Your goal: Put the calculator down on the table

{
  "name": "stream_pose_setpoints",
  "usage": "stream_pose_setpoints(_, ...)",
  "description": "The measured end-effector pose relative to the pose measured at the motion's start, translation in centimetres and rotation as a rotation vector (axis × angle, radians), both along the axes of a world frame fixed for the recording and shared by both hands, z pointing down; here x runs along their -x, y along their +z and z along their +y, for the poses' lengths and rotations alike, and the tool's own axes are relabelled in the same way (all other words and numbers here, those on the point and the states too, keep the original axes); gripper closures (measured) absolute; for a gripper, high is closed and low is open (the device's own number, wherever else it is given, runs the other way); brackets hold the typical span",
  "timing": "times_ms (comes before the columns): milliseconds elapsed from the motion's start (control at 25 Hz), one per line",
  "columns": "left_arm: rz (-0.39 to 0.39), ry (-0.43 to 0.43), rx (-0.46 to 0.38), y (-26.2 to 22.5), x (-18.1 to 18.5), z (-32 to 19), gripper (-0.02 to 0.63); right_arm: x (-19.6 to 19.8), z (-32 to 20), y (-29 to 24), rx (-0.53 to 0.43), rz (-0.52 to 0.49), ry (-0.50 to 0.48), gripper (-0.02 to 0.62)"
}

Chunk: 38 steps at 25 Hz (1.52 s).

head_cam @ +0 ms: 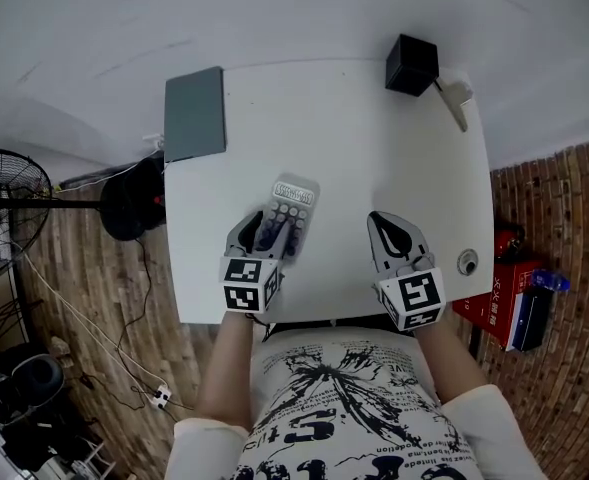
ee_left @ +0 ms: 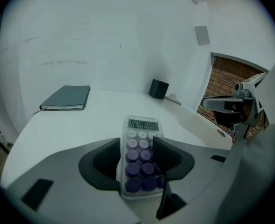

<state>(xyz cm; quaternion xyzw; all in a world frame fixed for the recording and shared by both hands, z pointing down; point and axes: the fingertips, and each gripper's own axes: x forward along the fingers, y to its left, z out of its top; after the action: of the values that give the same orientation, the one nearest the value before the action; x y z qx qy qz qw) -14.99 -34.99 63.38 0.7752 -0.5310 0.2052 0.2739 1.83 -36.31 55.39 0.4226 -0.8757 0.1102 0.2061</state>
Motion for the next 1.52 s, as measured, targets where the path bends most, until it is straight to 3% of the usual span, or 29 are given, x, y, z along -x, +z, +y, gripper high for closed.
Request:
stream_pose_setpoints(320, -0.017, 0.009, -0.12, -5.7, -0.2, 0.2, 0.389, -0.1, 0.6, -2.2, -0.044, -0.005, -0.016, 0.581)
stream_pose_setpoints(560, 0.007, 0.002, -0.306, -14.1, 0.5, 1.2, 0.497, -0.1, 1.2, -5.6, -0.115, -0.034, -0.015, 0.58)
stream_pose_setpoints(800, 0.0, 0.005, -0.433, -20.2, 1.2, 3.4, 0.581, 0.1, 1.7, -9.5, -0.185, -0.092, -0.003, 0.581)
stream_pose_setpoints(1160, -0.042, 0.084, -0.514, -23.5, -0.6, 4.8, 0.592, 1.3, 3.0, -13.9, -0.327, -0.054, -0.095, 0.581)
stream_pose_setpoints(1520, -0.047, 0.091, -0.537, -24.0, -0.8, 4.8, 0.592, 1.1, 2.9, -14.2, -0.313, -0.089, -0.084, 0.583)
